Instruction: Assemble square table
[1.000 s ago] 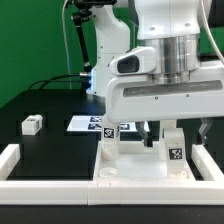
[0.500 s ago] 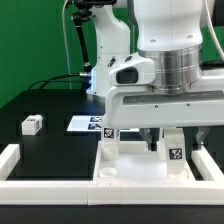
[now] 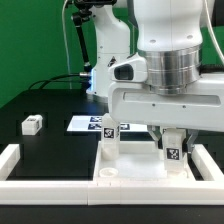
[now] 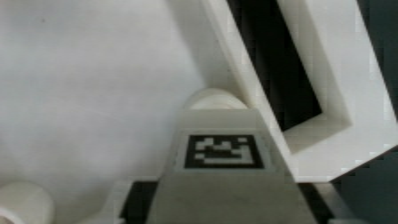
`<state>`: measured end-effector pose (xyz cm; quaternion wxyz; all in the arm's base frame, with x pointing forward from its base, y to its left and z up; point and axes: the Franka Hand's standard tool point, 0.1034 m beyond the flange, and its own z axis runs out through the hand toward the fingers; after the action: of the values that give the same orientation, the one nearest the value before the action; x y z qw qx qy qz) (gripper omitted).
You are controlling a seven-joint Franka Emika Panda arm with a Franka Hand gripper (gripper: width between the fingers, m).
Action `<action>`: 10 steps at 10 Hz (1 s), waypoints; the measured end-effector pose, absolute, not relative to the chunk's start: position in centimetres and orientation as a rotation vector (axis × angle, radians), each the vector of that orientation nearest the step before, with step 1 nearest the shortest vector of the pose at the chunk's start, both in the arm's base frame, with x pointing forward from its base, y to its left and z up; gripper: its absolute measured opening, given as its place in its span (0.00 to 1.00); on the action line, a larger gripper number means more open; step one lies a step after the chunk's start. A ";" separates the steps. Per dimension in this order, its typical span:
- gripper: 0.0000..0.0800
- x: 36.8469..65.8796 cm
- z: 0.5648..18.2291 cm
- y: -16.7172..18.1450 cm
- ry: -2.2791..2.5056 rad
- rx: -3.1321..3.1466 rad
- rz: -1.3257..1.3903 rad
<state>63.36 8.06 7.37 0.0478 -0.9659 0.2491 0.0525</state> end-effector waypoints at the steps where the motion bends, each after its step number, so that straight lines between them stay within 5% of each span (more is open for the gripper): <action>1: 0.36 63.4 7.3 8.2 0.923 -2.904 0.163; 10: 0.36 63.2 7.2 11.4 2.128 -2.137 0.067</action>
Offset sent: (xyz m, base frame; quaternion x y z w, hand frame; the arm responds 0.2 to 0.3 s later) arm -0.0100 0.0142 -0.0044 -0.0040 0.0589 0.3458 0.9364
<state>63.16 11.36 7.15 0.0625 -0.7070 0.7041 0.0222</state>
